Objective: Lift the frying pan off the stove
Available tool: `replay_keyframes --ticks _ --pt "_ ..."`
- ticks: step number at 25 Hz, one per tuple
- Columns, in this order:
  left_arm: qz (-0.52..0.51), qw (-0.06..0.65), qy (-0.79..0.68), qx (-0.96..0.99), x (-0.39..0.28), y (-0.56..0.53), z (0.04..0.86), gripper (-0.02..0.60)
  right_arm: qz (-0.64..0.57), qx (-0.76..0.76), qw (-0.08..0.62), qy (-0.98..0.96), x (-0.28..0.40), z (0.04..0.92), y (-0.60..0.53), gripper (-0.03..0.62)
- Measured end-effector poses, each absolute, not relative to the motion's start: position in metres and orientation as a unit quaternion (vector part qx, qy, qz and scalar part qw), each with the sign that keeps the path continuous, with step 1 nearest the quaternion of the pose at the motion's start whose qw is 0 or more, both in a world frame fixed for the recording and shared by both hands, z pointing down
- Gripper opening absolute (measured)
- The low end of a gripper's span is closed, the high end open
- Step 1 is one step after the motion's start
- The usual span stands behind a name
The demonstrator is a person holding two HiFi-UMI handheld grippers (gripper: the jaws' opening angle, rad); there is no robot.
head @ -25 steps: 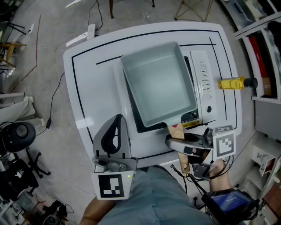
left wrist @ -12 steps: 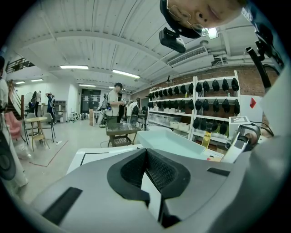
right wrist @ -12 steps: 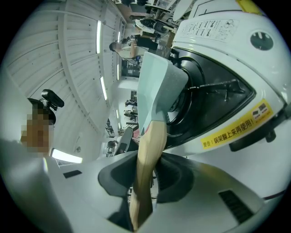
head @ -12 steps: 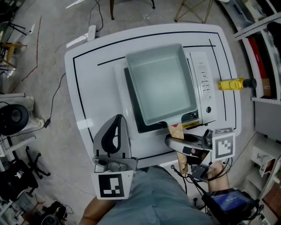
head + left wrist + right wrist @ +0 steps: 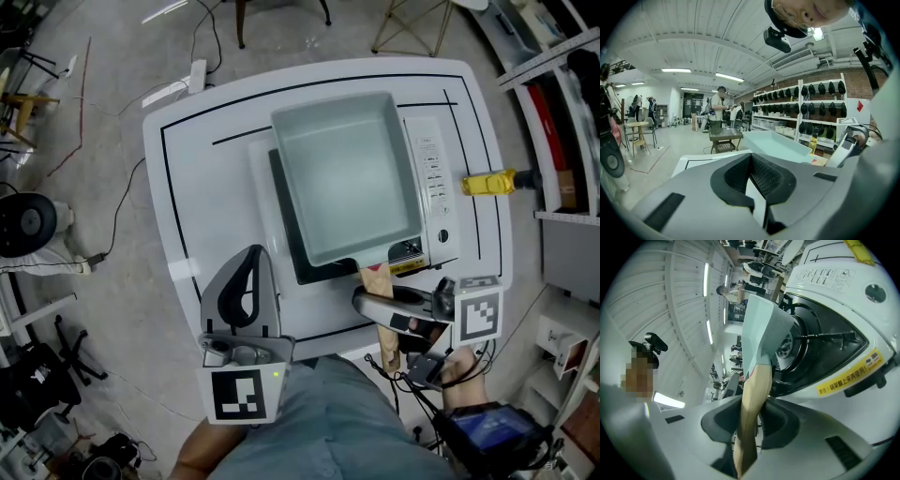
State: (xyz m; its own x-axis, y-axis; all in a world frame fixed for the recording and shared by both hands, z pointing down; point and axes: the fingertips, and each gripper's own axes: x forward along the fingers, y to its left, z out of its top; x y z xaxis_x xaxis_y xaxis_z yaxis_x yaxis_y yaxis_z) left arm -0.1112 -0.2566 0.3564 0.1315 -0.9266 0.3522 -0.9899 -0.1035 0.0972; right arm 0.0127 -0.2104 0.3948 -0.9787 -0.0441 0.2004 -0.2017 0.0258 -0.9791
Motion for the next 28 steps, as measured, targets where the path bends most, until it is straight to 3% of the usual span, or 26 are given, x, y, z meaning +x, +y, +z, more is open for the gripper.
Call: replay_keyframes --ticks 28 --pt "0.065 0.118 -0.622 0.771 -0.077 -0.245 0.306 0.017 0.656 0.125 -0.001 -0.744 0.048 0.314 -0.191 0.121"
